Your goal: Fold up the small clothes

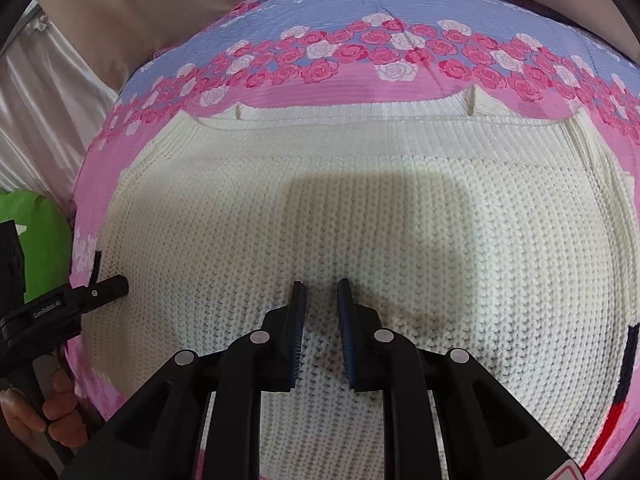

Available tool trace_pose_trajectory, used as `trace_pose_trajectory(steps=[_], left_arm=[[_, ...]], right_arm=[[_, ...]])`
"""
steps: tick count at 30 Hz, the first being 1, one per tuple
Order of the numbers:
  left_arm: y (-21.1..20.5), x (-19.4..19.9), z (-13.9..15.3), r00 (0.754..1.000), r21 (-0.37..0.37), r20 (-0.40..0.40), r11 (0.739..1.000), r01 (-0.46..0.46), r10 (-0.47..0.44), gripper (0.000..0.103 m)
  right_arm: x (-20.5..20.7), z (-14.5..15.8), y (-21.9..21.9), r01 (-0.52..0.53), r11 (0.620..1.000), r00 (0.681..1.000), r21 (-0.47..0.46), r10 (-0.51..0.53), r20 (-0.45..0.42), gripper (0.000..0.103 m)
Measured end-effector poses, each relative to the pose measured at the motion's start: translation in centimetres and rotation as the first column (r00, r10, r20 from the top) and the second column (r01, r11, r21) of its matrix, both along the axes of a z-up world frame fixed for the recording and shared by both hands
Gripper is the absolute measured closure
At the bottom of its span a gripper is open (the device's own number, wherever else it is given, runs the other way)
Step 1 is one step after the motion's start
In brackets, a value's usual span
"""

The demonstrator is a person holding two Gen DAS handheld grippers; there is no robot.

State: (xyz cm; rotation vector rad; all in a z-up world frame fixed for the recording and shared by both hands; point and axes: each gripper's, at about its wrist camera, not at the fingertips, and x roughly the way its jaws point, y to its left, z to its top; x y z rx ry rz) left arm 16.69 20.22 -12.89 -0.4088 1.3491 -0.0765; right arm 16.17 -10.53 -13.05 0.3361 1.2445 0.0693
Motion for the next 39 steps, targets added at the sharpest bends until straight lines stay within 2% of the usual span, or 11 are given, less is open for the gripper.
trace_pose_trajectory(steps=[3,7,12,19,22,25,28,29,33,37,39], left_arm=[[-0.9,0.1,1.1,1.000,-0.025,0.009,1.000,0.007,-0.007,0.078],[-3.3,-0.4,5.3,0.991,-0.035,0.113,0.996,0.078,-0.074,0.081],[-9.6,-1.7,11.1,0.931,-0.002,0.257,0.963,0.270,-0.260,0.082],[-22.2,-3.2,11.7,0.812,0.020,0.289,0.851,0.524,-0.507,0.082],[-28.1,-4.1,8.6,0.756,0.062,0.233,0.786,0.615,-0.611,0.080],[-31.1,-5.1,5.0,0.717,0.110,0.149,0.732,0.673,-0.681,0.069],[-31.8,-6.3,5.2,0.706,0.151,0.187,0.731,0.666,-0.683,0.055],[-31.9,-6.5,5.6,0.703,0.148,0.196,0.730,0.668,-0.683,0.046],[-30.6,-7.2,8.8,0.702,0.111,0.270,0.745,0.658,-0.659,0.035],[-26.9,-7.4,12.7,0.728,0.105,0.362,0.801,0.589,-0.583,0.029],[-24.7,-7.2,14.0,0.748,0.120,0.392,0.836,0.536,-0.536,0.023]], right_arm=[[-0.2,0.0,-0.2,0.000,1.000,1.000,0.011,0.000,0.011,0.087],[-0.4,0.1,0.3,-0.025,1.000,0.999,-0.017,0.025,0.026,0.087],[-0.7,0.2,0.2,-0.028,1.000,0.999,0.003,0.028,0.035,0.087],[-5.7,4.6,-7.0,0.131,0.988,0.982,0.084,-0.141,0.127,0.076],[-9.6,5.3,-11.8,0.244,0.969,0.962,0.046,-0.247,0.117,0.073],[-13.6,5.5,-15.8,0.346,0.938,0.933,0.010,-0.345,0.103,0.072],[-17.2,5.5,-18.3,0.433,0.901,0.897,0.002,-0.431,0.098,0.072],[-17.8,5.5,-18.8,0.449,0.894,0.889,0.004,-0.447,0.095,0.071],[-20.0,5.4,-19.9,0.504,0.864,0.860,0.013,-0.503,0.090,0.070],[-19.8,6.2,-19.8,0.484,0.875,0.870,-0.013,-0.480,0.109,0.064],[-19.7,7.1,-19.0,0.461,0.887,0.882,-0.034,-0.454,0.127,0.052]])
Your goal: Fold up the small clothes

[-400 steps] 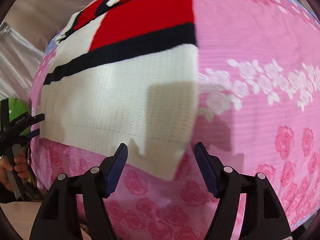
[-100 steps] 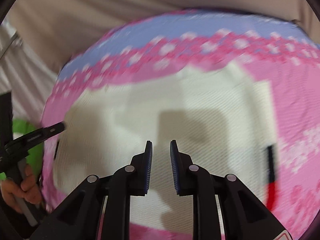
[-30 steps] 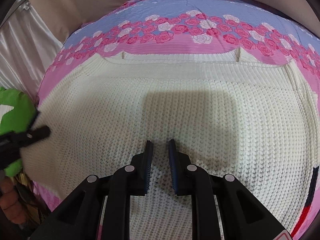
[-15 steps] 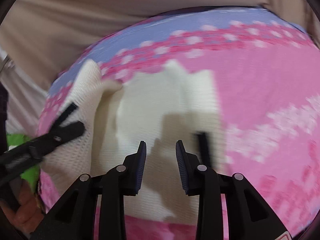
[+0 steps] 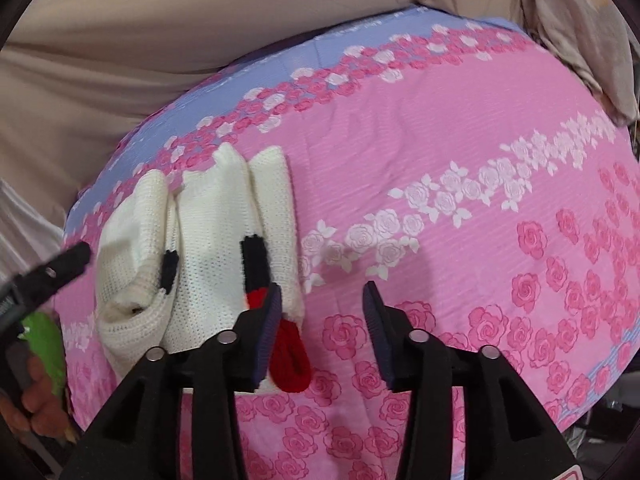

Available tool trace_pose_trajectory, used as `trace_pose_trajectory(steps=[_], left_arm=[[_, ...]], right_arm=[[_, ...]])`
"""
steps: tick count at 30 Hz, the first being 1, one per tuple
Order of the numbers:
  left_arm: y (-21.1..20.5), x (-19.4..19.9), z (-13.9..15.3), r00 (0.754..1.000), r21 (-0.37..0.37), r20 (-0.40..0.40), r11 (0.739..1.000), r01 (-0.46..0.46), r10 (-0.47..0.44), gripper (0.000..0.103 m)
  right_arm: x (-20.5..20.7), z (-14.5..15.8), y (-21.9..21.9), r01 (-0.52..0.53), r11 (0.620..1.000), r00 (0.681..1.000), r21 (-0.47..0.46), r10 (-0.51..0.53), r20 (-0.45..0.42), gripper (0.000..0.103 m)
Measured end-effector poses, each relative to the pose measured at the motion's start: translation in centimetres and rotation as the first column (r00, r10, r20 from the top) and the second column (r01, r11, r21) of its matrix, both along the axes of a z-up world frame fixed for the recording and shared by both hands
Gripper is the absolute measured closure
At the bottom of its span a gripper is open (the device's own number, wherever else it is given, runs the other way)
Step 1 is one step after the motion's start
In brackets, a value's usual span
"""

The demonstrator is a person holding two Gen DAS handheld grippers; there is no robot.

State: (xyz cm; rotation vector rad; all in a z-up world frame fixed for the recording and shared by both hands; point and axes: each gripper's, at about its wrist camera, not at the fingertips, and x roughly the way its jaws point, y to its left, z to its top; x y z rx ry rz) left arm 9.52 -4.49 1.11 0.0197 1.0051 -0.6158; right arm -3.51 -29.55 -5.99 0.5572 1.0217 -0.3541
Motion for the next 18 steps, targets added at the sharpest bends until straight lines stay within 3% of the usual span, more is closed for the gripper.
trace_pose_trajectory(steps=[2,5,10,13,16,17,18], left_arm=[[3.1,0.4,0.8,0.996,0.012,0.033,0.997,-0.081,0.081,0.021],[8.3,1.0,0.6,0.980,0.058,0.029,0.979,-0.198,0.196,0.021],[16.6,0.8,-0.4,0.926,0.070,-0.001,0.923,-0.377,0.378,0.021],[19.4,-0.2,-0.5,0.904,0.062,-0.014,0.903,-0.425,0.427,0.021],[20.7,-1.0,-0.5,0.896,0.059,-0.005,0.894,-0.444,0.445,0.021],[20.9,-1.2,-0.5,0.898,0.061,-0.001,0.897,-0.438,0.439,0.021],[20.8,-1.4,-0.4,0.901,0.062,0.001,0.900,-0.432,0.433,0.021]], right_arm=[[0.6,0.7,1.3,-0.046,0.999,0.999,-0.015,0.047,0.012,0.044],[2.2,1.1,3.8,-0.131,0.991,0.991,0.002,0.131,0.013,0.042],[6.8,0.8,9.7,-0.302,0.950,0.953,0.079,0.300,0.042,0.029],[9.9,-0.7,11.9,-0.350,0.935,0.937,0.059,0.351,-0.002,0.027],[12.5,-2.8,12.5,-0.334,0.936,0.940,0.115,0.339,-0.034,0.027],[13.2,-3.3,12.5,-0.330,0.933,0.941,0.141,0.338,-0.036,0.033],[13.6,-3.7,12.8,-0.332,0.928,0.939,0.170,0.342,-0.029,0.064]])
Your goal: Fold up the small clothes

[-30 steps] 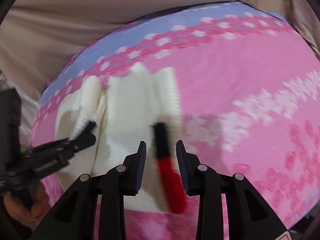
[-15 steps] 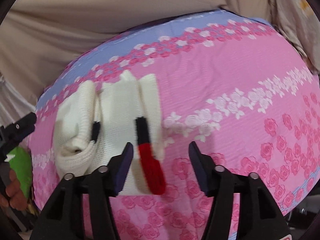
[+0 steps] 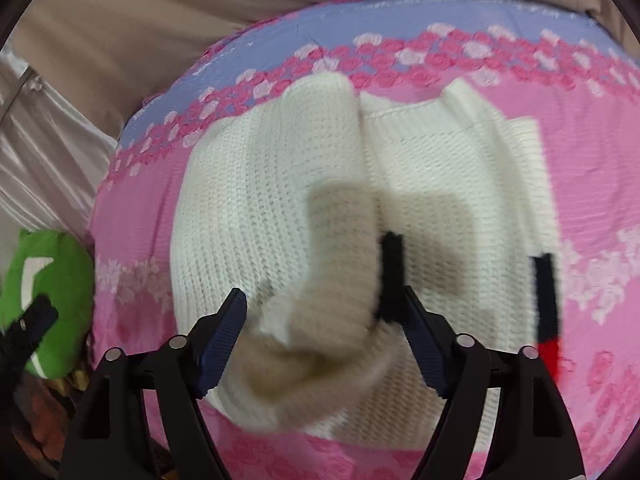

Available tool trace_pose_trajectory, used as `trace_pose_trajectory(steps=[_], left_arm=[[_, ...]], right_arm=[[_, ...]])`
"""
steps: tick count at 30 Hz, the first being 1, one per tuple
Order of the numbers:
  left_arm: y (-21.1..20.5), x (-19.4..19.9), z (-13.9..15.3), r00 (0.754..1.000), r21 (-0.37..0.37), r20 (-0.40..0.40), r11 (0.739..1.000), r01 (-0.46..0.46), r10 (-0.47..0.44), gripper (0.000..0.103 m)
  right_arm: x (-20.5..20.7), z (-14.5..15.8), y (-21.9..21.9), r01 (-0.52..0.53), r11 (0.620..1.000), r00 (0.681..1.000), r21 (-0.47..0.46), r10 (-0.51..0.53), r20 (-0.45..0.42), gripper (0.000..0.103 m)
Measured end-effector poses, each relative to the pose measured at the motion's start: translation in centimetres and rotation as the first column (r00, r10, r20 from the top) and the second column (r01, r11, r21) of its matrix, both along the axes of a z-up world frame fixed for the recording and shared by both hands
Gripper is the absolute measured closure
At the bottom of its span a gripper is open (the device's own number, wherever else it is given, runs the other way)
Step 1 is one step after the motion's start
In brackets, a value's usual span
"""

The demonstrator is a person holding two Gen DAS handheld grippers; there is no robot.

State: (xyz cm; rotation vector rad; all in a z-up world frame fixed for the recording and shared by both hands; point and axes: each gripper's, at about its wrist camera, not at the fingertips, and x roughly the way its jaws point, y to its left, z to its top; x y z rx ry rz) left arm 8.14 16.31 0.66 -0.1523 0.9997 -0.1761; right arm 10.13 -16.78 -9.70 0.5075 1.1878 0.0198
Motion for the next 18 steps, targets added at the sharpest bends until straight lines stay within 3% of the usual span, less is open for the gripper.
trace_pose_trajectory(steps=[1,2,4,7,8,10,13,14,16,17,18], left_arm=[[-0.3,0.0,0.1,1.000,-0.001,-0.001,1.000,0.015,-0.015,0.021],[-0.6,-0.1,0.1,1.000,-0.004,-0.002,1.000,0.027,-0.027,0.021],[-1.5,-0.1,0.5,0.998,-0.014,0.005,0.998,0.063,-0.063,0.021],[-4.1,0.1,0.7,0.992,-0.017,0.014,0.991,0.130,-0.129,0.021],[-5.1,0.2,0.5,0.987,-0.017,0.009,0.987,0.158,-0.158,0.021],[-7.1,0.5,0.1,0.979,-0.013,-0.005,0.979,0.205,-0.205,0.021],[-10.4,0.7,-0.5,0.960,-0.004,-0.014,0.960,0.278,-0.278,0.021],[-11.5,0.8,-0.6,0.953,0.004,-0.023,0.953,0.303,-0.303,0.021],[-13.5,0.8,-1.0,0.939,0.007,-0.036,0.939,0.343,-0.343,0.021],[-14.1,0.8,-1.1,0.935,0.005,-0.039,0.936,0.353,-0.352,0.021],[-14.7,0.8,-1.2,0.931,0.005,-0.042,0.932,0.362,-0.362,0.021]], right_arm=[[0.5,-0.2,0.2,-0.008,1.000,1.000,0.016,0.008,0.001,0.077],[0.7,0.2,0.2,-0.009,1.000,1.000,0.022,0.009,0.012,0.078],[-0.2,3.4,-0.3,0.000,0.997,0.992,0.083,-0.010,0.122,0.080],[-3.5,8.4,-2.4,0.039,0.998,0.971,0.040,-0.047,0.233,0.081],[-4.2,8.6,-3.0,0.052,0.999,0.971,0.008,-0.052,0.232,0.081],[-6.1,6.8,-4.9,0.091,0.992,0.982,-0.088,-0.075,0.173,0.080],[-7.4,-0.8,-7.3,0.117,0.988,0.993,-0.102,-0.119,-0.015,0.078],[-7.8,-2.1,-7.7,0.131,0.989,0.991,-0.073,-0.134,-0.029,0.077],[-8.6,-1.7,-8.2,0.180,0.984,0.984,0.003,-0.180,0.015,0.072],[-8.7,-1.0,-8.3,0.194,0.981,0.980,0.012,-0.195,0.037,0.067],[-8.8,-0.3,-8.2,0.198,0.980,0.978,0.015,-0.199,0.057,0.055]])
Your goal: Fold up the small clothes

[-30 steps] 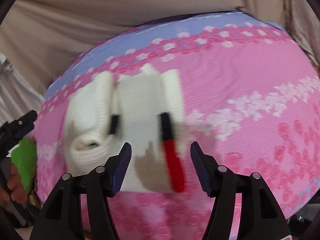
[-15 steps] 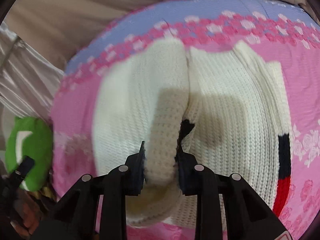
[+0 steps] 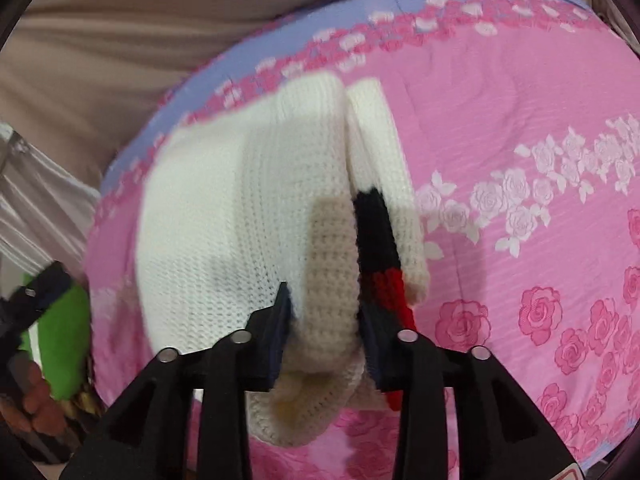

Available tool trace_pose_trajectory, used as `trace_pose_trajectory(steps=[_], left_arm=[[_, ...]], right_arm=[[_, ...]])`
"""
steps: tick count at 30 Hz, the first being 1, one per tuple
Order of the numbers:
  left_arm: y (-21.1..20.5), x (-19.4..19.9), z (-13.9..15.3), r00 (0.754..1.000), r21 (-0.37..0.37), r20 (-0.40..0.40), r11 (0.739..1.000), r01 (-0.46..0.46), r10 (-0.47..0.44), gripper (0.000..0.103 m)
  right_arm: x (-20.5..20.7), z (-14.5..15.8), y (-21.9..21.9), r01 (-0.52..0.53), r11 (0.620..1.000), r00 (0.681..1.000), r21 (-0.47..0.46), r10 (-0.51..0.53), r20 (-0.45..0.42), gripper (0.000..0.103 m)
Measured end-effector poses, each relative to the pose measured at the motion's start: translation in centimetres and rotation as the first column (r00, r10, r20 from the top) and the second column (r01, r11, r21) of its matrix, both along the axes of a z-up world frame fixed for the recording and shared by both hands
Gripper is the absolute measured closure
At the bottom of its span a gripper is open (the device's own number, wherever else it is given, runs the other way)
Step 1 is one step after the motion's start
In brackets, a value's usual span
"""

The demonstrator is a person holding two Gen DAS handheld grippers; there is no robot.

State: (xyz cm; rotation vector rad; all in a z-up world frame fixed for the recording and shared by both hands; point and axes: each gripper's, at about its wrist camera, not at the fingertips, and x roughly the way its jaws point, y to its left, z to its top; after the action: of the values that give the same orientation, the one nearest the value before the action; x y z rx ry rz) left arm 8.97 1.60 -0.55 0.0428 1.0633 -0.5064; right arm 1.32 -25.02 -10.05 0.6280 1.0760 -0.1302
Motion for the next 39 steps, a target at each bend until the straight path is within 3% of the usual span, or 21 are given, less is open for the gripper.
trace_pose_trajectory(steps=[2,5,7,8,9,11,13,15,16,17,18,21,25,28,31,35,39], left_arm=[[-1.2,0.0,-0.2,1.000,0.000,-0.010,1.000,0.024,-0.024,0.021],[-2.5,-0.3,-0.4,0.998,0.012,0.000,0.998,0.061,-0.061,0.021],[-3.1,-0.3,-0.6,0.997,0.032,0.007,0.997,0.072,-0.073,0.021],[-3.3,-0.2,-0.7,0.997,0.038,0.006,0.997,0.074,-0.074,0.021],[-3.4,-0.2,-0.8,0.997,0.044,0.005,0.996,0.073,-0.074,0.021],[-3.4,0.0,-0.9,0.998,0.044,0.000,0.997,0.069,-0.069,0.021],[-3.5,0.1,-1.3,0.998,0.049,-0.008,0.997,0.064,-0.063,0.019],[-3.5,0.2,-1.9,0.998,0.057,-0.028,0.997,0.058,-0.056,0.019],[-3.5,0.2,-2.0,0.998,0.058,-0.033,0.997,0.055,-0.054,0.019],[-3.5,0.2,-2.2,0.998,0.062,-0.039,0.997,0.050,-0.047,0.019],[-3.4,0.2,-2.3,0.998,0.066,-0.040,0.997,0.045,-0.043,0.019],[-2.9,0.2,-2.3,1.000,0.081,-0.020,0.997,0.019,-0.018,0.019],[-2.2,0.4,-2.5,1.000,0.090,-0.027,0.996,-0.013,0.015,0.019],[-1.6,0.2,-2.5,0.999,0.088,-0.028,0.996,-0.029,0.032,0.019],[-1.5,0.0,-2.6,0.999,0.087,-0.029,0.996,-0.031,0.033,0.019],[-1.4,-0.3,-2.8,0.999,0.094,-0.032,0.995,-0.027,0.030,0.019],[-1.2,-0.3,-2.9,0.999,0.098,-0.031,0.994,-0.041,0.044,0.019]], right_arm=[[0.5,0.4,0.2,-0.032,0.999,0.999,-0.007,0.033,0.006,0.050],[1.6,-0.6,0.1,-0.049,0.999,0.998,0.004,0.049,-0.029,0.050],[2.3,-0.9,-0.2,-0.036,0.999,0.999,0.023,0.037,-0.028,0.074],[2.7,-0.4,-0.1,-0.033,0.999,0.999,0.015,0.033,-0.021,0.082],[2.5,0.3,-0.1,-0.028,1.000,1.000,0.008,0.028,0.007,0.083],[1.4,3.5,-0.3,-0.006,1.000,0.995,-0.022,0.008,0.103,0.083],[0.6,4.7,-1.3,0.020,0.999,0.990,-0.042,-0.013,0.141,0.083],[0.9,2.3,-2.4,0.022,0.999,0.997,-0.039,-0.019,0.071,0.082],[1.3,-0.4,-3.0,0.008,1.000,1.000,-0.026,-0.008,-0.017,0.081],[1.4,-2.2,-3.3,0.007,1.000,0.999,0.004,-0.007,-0.050,0.081],[1.1,-2.5,-3.6,0.028,0.999,0.999,0.036,-0.028,-0.018,0.080],[0.3,-0.1,-3.7,0.070,0.997,0.997,0.035,-0.070,0.026,0.071],[-1.3,5.4,-1.9,0.056,0.986,0.996,-0.156,-0.043,0.082,0.071],[-2.4,7.4,-0.5,0.016,0.986,0.992,-0.164,0.004,0.123,0.071],[-2.3,5.5,1.0,-0.048,0.988,0.994,-0.147,0.061,0.085,0.071],[-1.8,-1.2,1.6,-0.092,0.972,0.994,-0.217,0.075,-0.084,0.080],[-2.5,2.1,0.5,-0.035,0.981,0.999,-0.189,0.030,-0.028,0.075]])
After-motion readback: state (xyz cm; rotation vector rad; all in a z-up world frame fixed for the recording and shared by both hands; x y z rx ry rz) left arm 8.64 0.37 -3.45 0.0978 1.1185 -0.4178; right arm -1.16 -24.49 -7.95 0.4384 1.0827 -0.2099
